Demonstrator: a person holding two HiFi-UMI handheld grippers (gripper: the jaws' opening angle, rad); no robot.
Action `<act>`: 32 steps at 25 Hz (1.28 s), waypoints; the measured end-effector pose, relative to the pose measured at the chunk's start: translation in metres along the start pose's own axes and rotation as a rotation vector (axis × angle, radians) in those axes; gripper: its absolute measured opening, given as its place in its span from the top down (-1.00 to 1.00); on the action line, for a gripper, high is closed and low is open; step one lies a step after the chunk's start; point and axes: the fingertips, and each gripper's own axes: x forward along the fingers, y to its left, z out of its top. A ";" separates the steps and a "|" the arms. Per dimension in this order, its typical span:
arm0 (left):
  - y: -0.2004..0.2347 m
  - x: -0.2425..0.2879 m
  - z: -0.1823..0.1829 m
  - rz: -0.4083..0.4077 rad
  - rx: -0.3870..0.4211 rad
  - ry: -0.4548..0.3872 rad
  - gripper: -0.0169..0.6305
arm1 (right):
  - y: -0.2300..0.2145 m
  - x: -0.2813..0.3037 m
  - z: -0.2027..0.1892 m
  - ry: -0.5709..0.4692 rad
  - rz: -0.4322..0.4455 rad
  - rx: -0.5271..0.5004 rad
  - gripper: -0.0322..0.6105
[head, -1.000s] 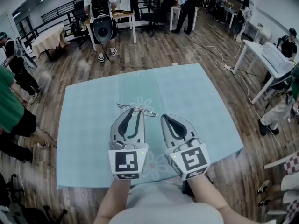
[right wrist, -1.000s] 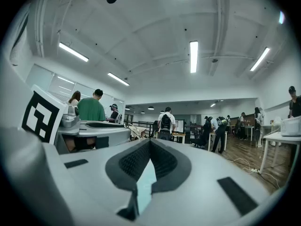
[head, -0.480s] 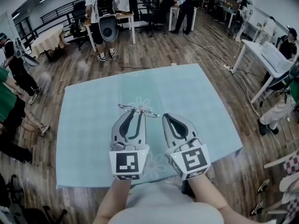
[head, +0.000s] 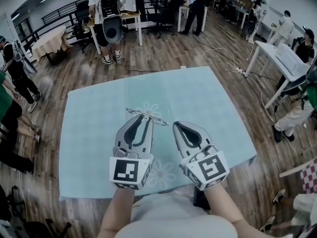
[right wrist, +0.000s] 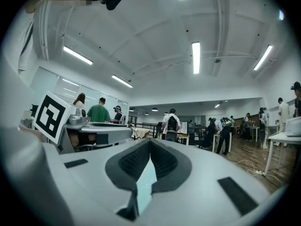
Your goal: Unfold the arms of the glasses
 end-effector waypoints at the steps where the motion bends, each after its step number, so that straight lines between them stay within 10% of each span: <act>1: 0.000 0.000 0.001 -0.022 -0.010 -0.004 0.66 | 0.002 0.001 -0.001 0.007 0.018 0.006 0.87; 16: -0.009 -0.001 0.003 -0.248 0.022 -0.027 0.66 | 0.007 -0.011 -0.008 0.020 0.153 0.004 0.86; 19: -0.007 -0.005 0.003 -0.273 0.030 -0.023 0.66 | 0.019 -0.013 -0.009 0.041 0.200 -0.024 0.58; 32: -0.014 -0.014 0.008 -0.333 0.004 -0.022 0.66 | 0.039 -0.011 -0.015 0.086 0.259 -0.119 0.79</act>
